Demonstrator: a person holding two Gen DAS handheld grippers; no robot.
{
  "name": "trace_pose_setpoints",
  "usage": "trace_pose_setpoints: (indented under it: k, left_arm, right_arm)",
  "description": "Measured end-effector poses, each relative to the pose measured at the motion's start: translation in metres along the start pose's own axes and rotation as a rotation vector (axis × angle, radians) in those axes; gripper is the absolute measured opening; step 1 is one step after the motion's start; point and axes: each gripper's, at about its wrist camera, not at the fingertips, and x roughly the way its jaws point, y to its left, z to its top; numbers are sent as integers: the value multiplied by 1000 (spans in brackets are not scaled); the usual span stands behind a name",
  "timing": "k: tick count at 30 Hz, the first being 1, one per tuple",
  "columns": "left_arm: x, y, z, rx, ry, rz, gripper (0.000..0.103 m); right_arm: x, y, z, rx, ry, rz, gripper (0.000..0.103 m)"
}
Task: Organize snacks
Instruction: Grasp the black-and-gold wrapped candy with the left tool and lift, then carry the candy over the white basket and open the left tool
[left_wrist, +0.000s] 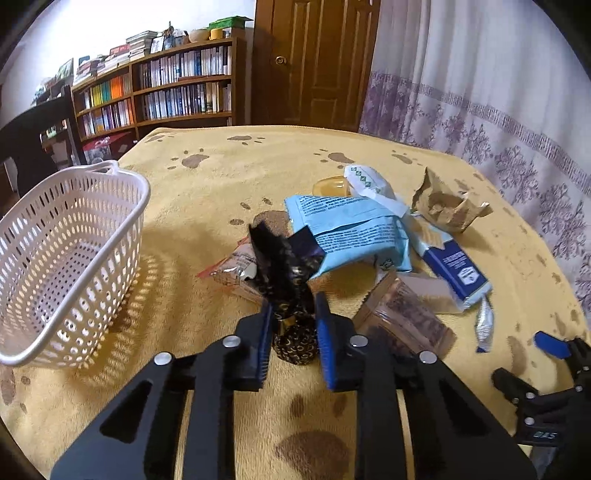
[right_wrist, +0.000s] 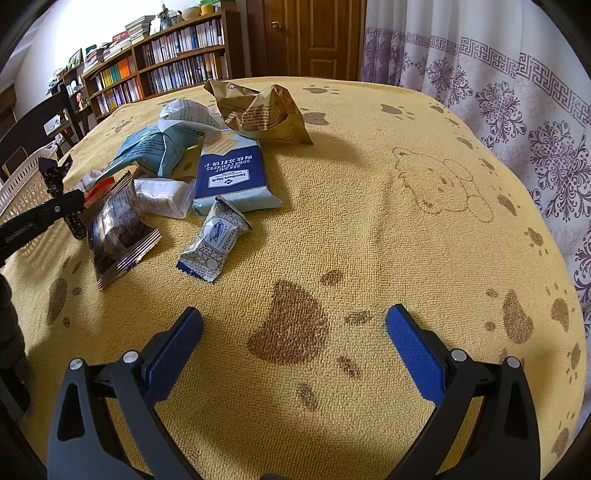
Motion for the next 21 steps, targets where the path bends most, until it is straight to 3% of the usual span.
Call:
trace_pose_setpoints:
  k: [8,21]
  left_arm:
    - [-38,10,1,-16,-59,-23,21]
    - [-83,65,23,-98,-167,76,21]
  right_arm:
    - [0,0,0,1,0,0,98]
    - [0,0,0,1,0,0,98]
